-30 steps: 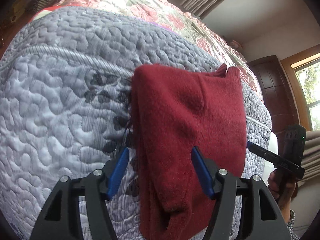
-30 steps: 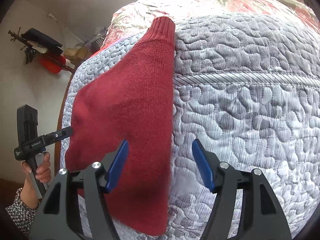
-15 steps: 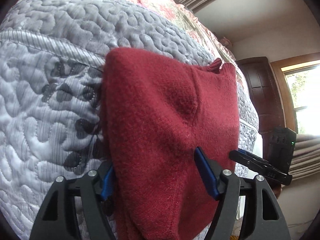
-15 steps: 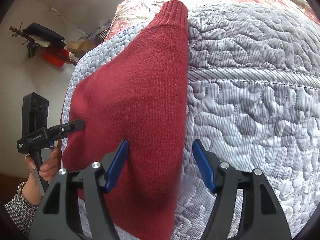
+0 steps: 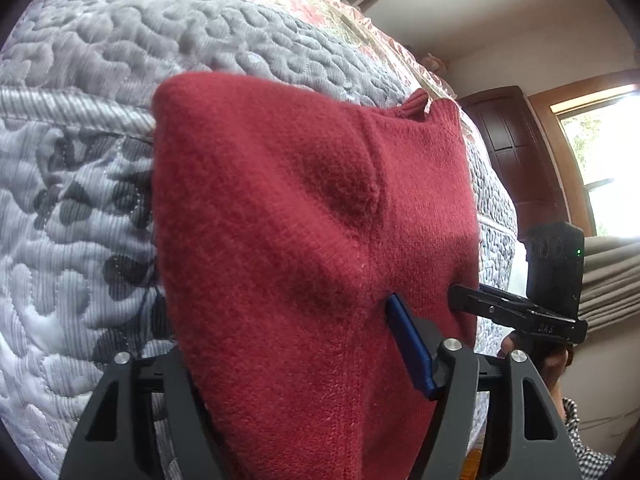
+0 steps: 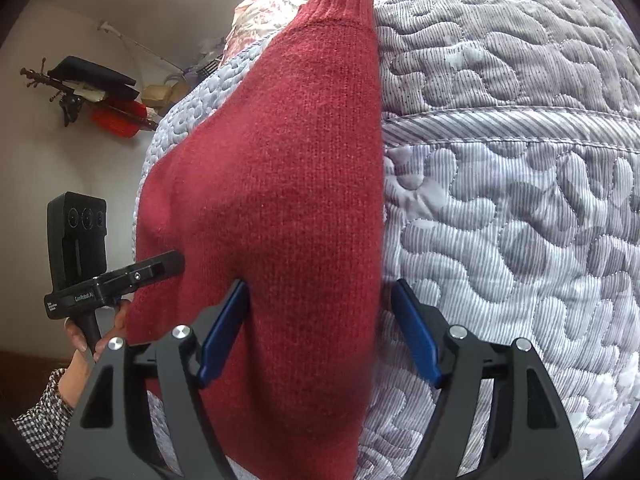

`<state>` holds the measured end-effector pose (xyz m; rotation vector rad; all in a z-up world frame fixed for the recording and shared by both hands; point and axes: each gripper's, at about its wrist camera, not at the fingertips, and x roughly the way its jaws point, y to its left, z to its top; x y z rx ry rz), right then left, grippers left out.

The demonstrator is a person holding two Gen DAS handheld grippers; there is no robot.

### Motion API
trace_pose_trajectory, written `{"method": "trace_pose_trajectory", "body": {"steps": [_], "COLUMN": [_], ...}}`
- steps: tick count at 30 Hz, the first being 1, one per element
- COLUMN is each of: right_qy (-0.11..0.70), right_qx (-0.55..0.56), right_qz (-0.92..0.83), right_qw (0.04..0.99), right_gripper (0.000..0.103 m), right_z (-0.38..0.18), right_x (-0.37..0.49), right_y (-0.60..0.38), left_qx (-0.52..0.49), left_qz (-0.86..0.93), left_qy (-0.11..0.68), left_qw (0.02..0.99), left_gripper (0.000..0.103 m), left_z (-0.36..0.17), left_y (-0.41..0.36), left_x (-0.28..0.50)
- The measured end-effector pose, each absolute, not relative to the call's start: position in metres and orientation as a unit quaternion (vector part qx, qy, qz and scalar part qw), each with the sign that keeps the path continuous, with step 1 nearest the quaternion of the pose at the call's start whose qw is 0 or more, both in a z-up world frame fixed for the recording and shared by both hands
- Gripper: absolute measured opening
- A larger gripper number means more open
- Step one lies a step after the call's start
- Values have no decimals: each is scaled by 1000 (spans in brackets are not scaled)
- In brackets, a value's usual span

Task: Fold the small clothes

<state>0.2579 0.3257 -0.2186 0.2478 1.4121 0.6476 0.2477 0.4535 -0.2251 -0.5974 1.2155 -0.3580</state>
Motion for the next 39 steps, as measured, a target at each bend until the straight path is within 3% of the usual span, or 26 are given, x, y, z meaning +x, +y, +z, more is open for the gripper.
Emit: {"method": "trace_pose_trajectory", "body": {"steps": [2,4,8,24,33,39], "right_qy": [637,632,618,585,573,581], "right_qx": [132,139,154,179,160,154], "right_qz": [303,303,310,330,305,276], "right_qw": [696,700,706,719,744,750], "right_gripper": [55,47,36,34,34,34], "right_z": [-222,-221,-212,-154,-110,-113], "right_x": [258,256,249,211,177,178], "right_y": [329,331,331,290,184,106], "left_qx": [-279,-282,-256,-273,-276,-285], "left_qz": [-158,-154,-148,-180,-235,-244], "left_qy": [556,552,538,499,497,505], "left_qw": [767,770,790,803,788,777], "left_gripper": [49,39,32,28,28,28], "left_z": [-225,-223,-213,-155,-130,-139], "left_y": [457,458,455,420,319,235], "left_x": [244,243,235,201,189,197]}}
